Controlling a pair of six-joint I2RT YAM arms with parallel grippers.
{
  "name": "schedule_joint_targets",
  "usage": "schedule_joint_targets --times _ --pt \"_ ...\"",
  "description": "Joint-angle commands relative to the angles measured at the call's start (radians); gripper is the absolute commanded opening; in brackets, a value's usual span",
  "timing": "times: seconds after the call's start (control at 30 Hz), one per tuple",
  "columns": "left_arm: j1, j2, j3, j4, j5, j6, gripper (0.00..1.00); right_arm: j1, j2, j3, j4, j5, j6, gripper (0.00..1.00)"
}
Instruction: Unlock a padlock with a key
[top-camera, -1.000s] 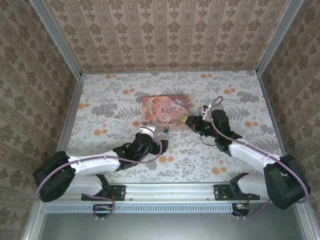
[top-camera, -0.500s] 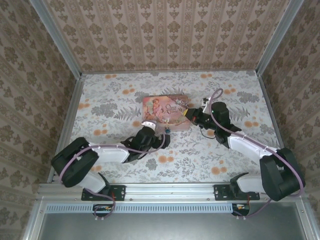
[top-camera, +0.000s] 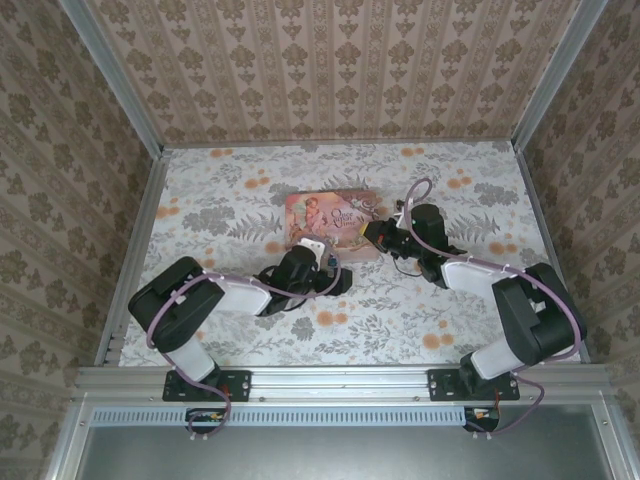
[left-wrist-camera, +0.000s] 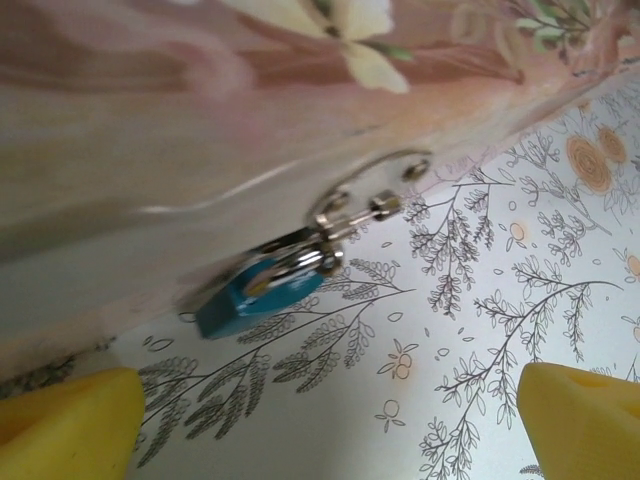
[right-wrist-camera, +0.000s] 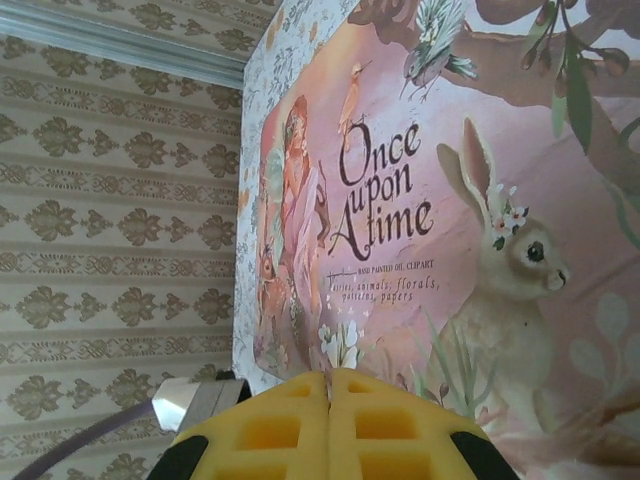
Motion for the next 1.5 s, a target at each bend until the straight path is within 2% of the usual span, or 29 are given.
schedule_joint_targets --times 0.0,0.27,0.5,1.1,1.47 --pt "-0.011 0.027 0.036 0.005 0.011 0.070 0.97 -0.004 0.020 -0.015 0.097 -0.023 0.032 0.00" --pt "-0.013 0.078 0.031 0.081 -0.030 0.094 0.97 -0.005 0.014 -0.034 0.093 -0.007 0.028 0.00" --pt "-0.014 0.116 0.027 0.178 -0.009 0.116 0.97 -0.004 0.030 -0.040 0.093 0.000 0.025 0.00" --pt "-0.015 0.194 0.058 0.352 0.071 0.046 0.97 -0.003 0.056 -0.048 0.097 0.009 0.020 0.00" --pt "-0.008 0.219 0.070 0.419 0.077 -0.011 0.97 -0.004 0.074 -0.060 0.132 0.004 0.028 0.00"
